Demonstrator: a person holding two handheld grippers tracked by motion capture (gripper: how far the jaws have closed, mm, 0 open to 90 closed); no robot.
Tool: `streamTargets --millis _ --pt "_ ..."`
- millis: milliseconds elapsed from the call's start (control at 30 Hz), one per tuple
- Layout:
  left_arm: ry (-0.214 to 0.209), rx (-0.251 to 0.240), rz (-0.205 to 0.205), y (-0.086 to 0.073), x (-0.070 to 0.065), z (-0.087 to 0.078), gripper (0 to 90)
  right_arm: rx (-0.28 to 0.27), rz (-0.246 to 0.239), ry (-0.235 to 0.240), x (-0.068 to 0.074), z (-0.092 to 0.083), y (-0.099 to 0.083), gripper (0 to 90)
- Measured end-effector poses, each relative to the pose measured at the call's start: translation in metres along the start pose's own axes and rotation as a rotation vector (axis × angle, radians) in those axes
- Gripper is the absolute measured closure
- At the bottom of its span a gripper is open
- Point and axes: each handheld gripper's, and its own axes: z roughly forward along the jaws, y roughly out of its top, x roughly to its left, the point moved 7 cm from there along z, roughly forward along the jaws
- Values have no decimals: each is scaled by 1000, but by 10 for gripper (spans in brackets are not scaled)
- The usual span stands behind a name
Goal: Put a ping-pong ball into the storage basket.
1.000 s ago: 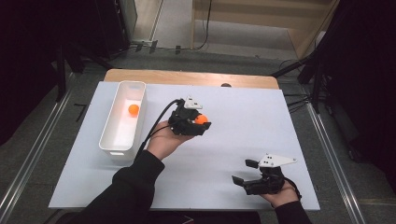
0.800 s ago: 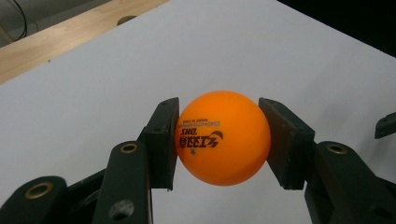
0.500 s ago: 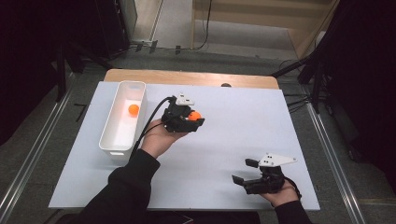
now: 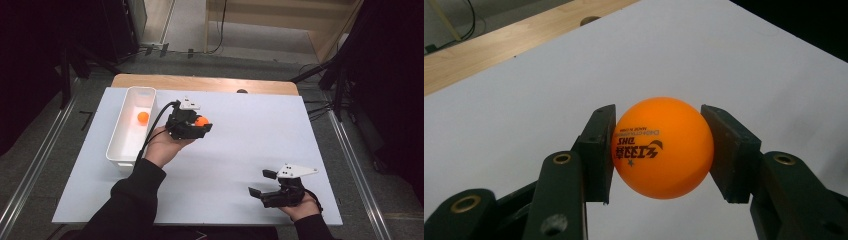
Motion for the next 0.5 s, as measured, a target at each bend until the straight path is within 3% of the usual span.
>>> streamTargets --millis 500 --pt "14 -9 -24 -3 15 -8 507 2 5 -2 -1 0 0 125"
